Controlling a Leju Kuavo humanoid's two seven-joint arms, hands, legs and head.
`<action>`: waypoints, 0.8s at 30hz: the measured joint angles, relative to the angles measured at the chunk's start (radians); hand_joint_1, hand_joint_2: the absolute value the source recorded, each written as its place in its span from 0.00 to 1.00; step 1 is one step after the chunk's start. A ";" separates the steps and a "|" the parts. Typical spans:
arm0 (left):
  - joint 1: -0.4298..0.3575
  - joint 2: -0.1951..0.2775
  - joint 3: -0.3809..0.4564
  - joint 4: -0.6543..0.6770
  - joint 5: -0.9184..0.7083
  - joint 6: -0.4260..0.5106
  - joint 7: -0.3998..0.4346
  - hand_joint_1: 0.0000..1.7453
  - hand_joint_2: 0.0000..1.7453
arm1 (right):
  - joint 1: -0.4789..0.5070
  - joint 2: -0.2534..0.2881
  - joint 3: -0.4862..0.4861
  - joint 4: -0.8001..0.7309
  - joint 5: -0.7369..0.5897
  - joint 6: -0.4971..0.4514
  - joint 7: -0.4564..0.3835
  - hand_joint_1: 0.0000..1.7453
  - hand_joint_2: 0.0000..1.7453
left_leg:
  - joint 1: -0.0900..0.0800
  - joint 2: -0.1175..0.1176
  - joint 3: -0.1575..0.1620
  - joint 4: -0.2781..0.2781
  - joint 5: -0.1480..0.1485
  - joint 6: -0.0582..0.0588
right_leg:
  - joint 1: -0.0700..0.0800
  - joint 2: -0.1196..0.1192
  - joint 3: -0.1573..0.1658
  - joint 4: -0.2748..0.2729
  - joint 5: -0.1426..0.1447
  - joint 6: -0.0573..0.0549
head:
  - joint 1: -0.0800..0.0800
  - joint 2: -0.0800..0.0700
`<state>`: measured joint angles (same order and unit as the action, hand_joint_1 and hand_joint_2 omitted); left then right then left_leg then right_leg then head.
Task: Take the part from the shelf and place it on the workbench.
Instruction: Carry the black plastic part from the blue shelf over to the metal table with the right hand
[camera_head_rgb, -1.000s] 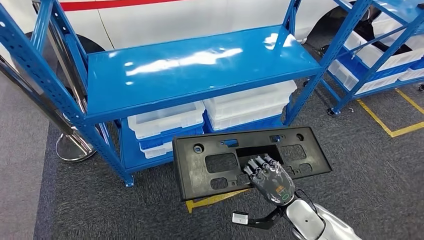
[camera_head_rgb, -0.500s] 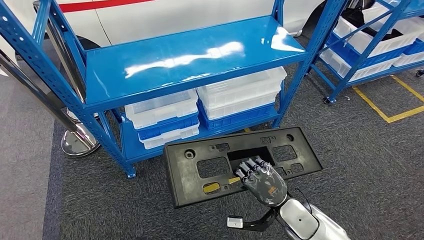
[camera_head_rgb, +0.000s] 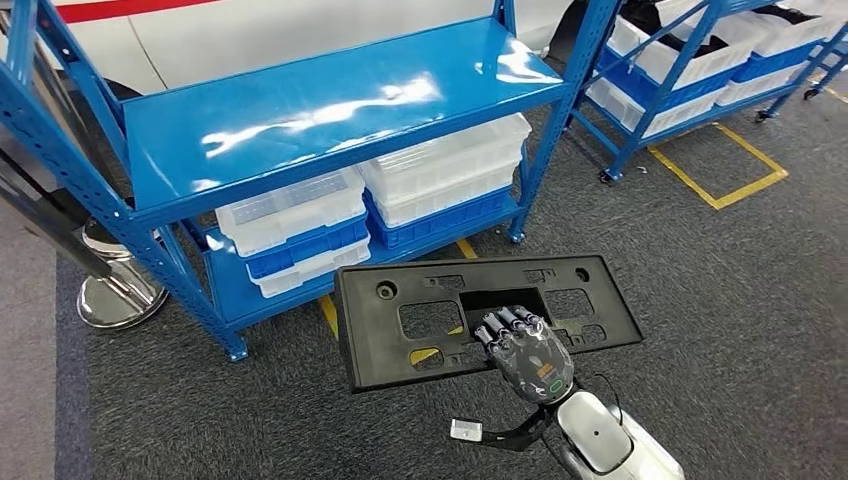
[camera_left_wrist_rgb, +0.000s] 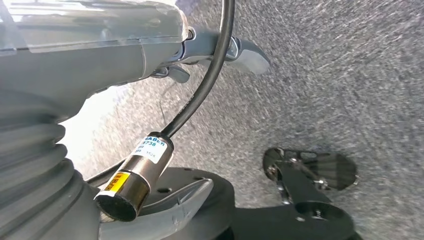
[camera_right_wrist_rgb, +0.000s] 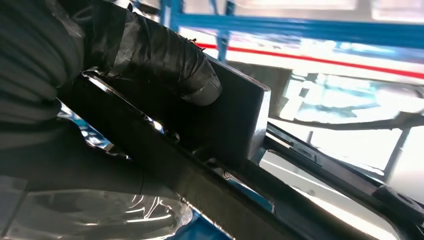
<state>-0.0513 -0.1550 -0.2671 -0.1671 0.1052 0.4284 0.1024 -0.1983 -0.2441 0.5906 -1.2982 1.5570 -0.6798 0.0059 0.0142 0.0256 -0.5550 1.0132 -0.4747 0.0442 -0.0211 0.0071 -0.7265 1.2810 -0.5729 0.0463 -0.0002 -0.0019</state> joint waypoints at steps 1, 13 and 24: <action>0.001 0.001 0.001 0.000 0.000 0.000 0.001 0.00 1.00 | 0.004 0.001 -0.005 0.002 0.000 0.000 -0.001 1.00 1.00 | 0.000 0.011 -0.003 0.002 0.000 0.000 | -0.003 -0.003 -0.005 0.020 0.000 0.003 | 0.000 0.000; -0.003 0.002 0.002 0.000 -0.001 0.000 0.004 0.00 1.00 | 0.013 0.017 -0.034 0.007 -0.001 0.000 -0.008 1.00 1.00 | -0.004 0.011 -0.051 0.121 -0.084 -0.048 | 0.006 -0.017 0.138 -0.273 0.125 -0.061 | -0.001 0.000; 0.002 0.009 0.003 0.000 -0.008 0.003 0.012 0.00 1.00 | 0.029 0.031 -0.055 0.009 0.002 0.000 -0.010 1.00 1.00 | -0.001 -0.086 -0.015 0.029 -0.010 -0.027 | 0.006 0.119 0.102 -0.237 0.126 -0.039 | -0.001 0.000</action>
<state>-0.0494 -0.1456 -0.2646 -0.1667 0.0968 0.4318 0.1140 -0.1696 -0.2126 0.5358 -1.2896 1.5594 -0.6799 -0.0040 0.0136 -0.0603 -0.5700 1.0417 -0.4849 0.0171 -0.0151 0.1262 -0.6249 1.0436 -0.4466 0.0077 -0.0011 -0.0019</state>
